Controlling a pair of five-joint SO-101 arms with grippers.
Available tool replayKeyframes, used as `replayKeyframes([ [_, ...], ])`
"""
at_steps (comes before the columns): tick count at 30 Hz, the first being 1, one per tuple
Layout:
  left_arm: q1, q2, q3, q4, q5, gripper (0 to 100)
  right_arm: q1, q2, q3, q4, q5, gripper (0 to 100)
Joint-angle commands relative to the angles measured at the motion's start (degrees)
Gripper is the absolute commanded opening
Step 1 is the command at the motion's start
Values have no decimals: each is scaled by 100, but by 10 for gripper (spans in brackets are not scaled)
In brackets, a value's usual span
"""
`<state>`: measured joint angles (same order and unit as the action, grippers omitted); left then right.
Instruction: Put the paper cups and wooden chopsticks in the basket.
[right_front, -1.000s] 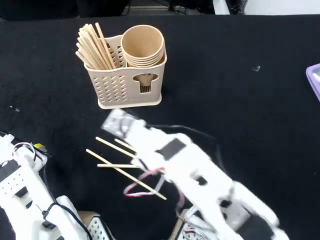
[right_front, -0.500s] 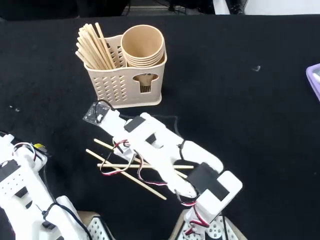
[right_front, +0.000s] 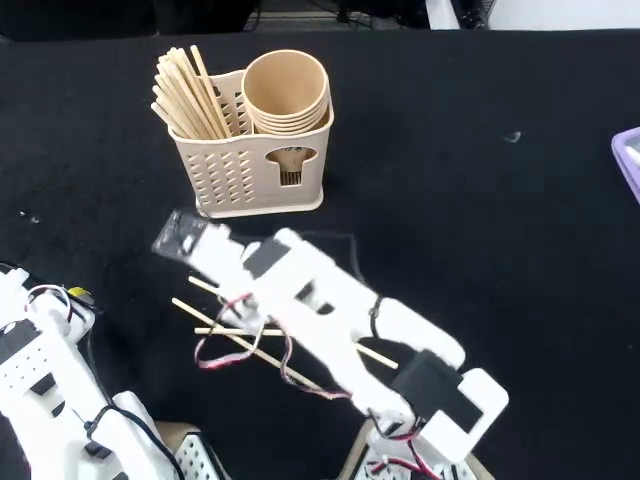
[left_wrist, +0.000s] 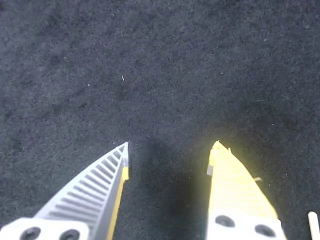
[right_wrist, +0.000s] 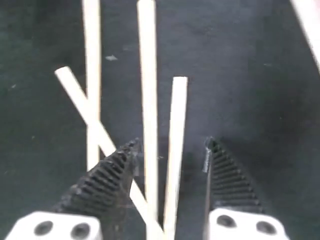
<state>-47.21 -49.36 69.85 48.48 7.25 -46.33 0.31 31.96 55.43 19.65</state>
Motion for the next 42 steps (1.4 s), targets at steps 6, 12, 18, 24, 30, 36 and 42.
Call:
replayKeyframes([
  [6, 40, -70, -295, -70, 9, 259, -18, 391, 180, -888, -114, 206],
  [12, 40, -70, -295, -70, 9, 259, -26, 1007, -488, -360, -114, 201],
  [18, 22, -70, -295, -62, 9, 259, -18, 1402, -778, 229, 316, 11],
  [24, 13, -70, -295, -53, 9, 259, 387, 1033, -708, 360, 651, 10],
  [30, 22, -70, -295, -53, 9, 259, 703, -488, -813, 677, 703, 10],
  [36, 13, -70, -295, -62, 9, 259, 712, -2334, -1323, 712, 677, 10],
  [42, 40, -70, -295, -70, 9, 259, 624, -3266, -2712, 18, 360, 11],
])
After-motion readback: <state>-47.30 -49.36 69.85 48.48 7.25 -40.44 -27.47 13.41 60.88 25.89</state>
